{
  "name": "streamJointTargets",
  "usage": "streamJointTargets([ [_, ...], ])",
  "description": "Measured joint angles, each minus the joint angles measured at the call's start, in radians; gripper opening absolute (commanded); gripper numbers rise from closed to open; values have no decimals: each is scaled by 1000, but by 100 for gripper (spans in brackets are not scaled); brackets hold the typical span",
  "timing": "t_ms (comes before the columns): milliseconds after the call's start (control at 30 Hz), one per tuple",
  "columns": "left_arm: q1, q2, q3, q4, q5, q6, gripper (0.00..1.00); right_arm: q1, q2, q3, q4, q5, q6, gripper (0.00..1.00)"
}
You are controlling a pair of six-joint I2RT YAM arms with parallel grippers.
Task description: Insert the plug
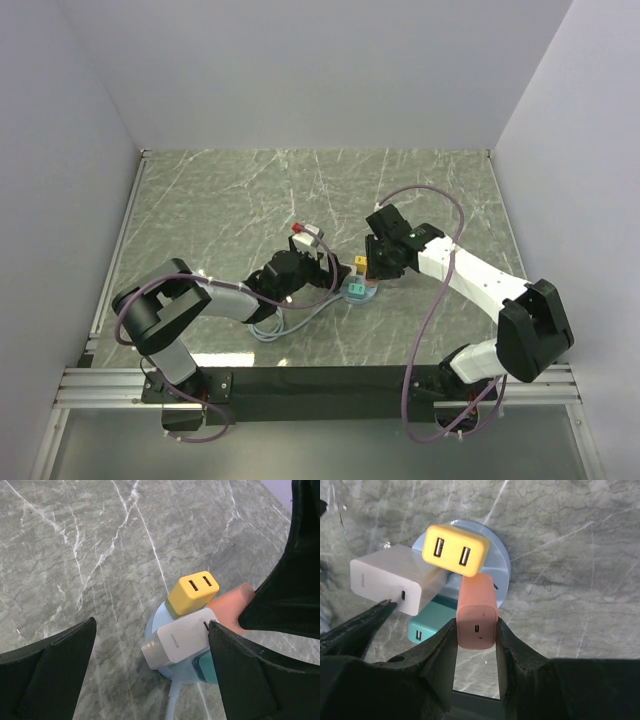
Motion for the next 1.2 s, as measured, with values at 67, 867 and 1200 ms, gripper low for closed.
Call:
streamJointTargets([
  [67, 0, 6, -4, 9, 0, 0, 99, 3, 10, 5, 3, 5, 15, 0],
  [867, 0, 15, -18, 30, 8, -16, 99, 54, 68, 61, -81, 114, 126, 0],
  [1200, 0, 15, -18, 30, 16, -17, 99, 54, 69, 62, -81, 112, 119, 0],
])
